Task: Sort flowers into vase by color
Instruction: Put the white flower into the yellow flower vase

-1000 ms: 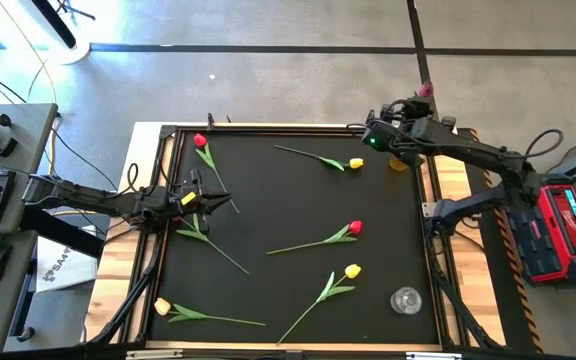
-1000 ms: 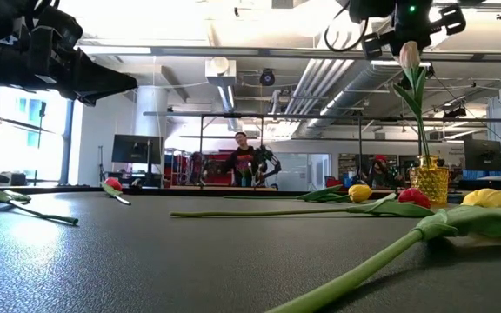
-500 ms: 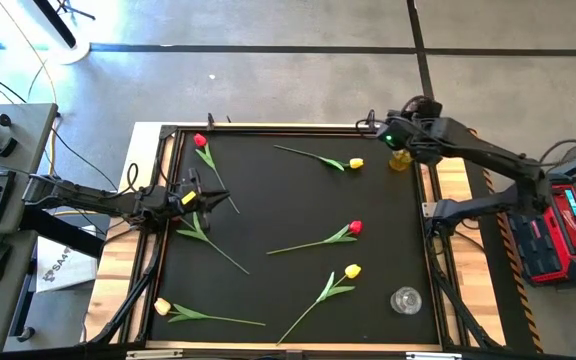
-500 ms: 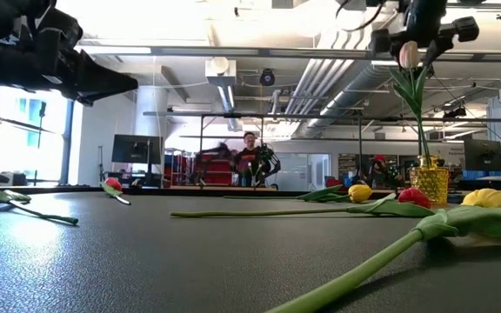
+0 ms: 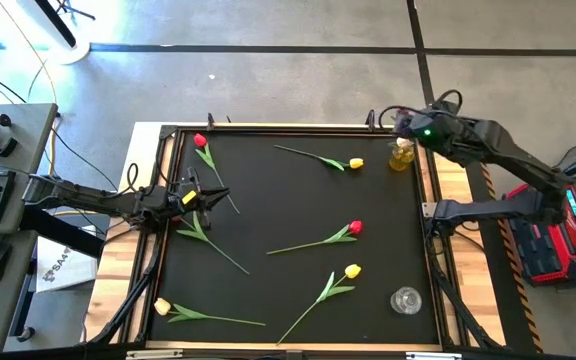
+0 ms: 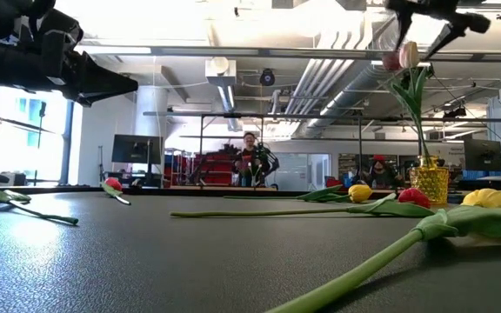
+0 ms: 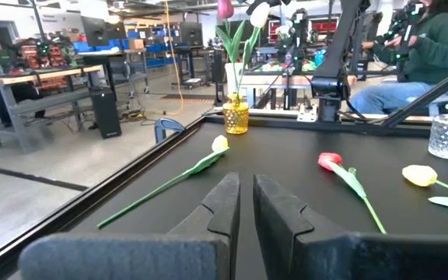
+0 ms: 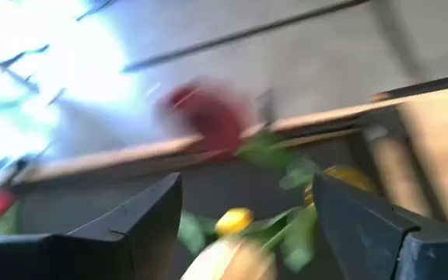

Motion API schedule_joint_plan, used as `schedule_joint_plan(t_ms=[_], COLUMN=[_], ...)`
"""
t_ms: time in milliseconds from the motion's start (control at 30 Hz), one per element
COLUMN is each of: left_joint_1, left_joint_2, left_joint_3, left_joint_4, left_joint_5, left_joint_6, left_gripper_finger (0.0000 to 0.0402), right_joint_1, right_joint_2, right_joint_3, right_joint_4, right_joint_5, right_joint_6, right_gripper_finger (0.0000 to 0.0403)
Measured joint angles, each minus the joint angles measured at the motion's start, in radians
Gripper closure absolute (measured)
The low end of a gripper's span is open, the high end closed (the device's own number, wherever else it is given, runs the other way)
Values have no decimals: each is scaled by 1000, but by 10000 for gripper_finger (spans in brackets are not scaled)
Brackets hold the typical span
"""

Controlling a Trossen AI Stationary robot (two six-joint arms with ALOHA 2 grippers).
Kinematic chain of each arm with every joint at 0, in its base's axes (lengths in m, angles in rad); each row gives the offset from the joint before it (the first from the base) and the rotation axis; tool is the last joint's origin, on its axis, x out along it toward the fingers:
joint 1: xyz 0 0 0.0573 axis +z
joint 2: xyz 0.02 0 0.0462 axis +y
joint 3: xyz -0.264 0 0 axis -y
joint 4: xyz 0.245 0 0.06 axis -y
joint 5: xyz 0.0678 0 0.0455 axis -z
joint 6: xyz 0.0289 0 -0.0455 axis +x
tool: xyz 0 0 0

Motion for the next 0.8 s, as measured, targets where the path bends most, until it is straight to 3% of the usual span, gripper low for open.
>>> schedule_joint_plan(t_ms=[100,200,567,800], left_joint_1=[0,0,0,0], left_joint_2=[0,0,0,0], left_joint_3=[0,0,0,0], left_joint_4=[0,0,-1,-2], left_joint_5=[0,7,32,73], left_joint_6=[1,1,4,-5], left_gripper_finger=[374,374,374,374], right_joint_1=[28,78,326,394], right_joint_2=[-8,-2,144,283], right_joint_3=[0,0,0,0], right_joint_4=[97,200,618,683], right_joint_5=[-143,-207,-129,-97], right_joint_6=[-95,-144,-389,-380], right_gripper_finger=[128,128,127,128])
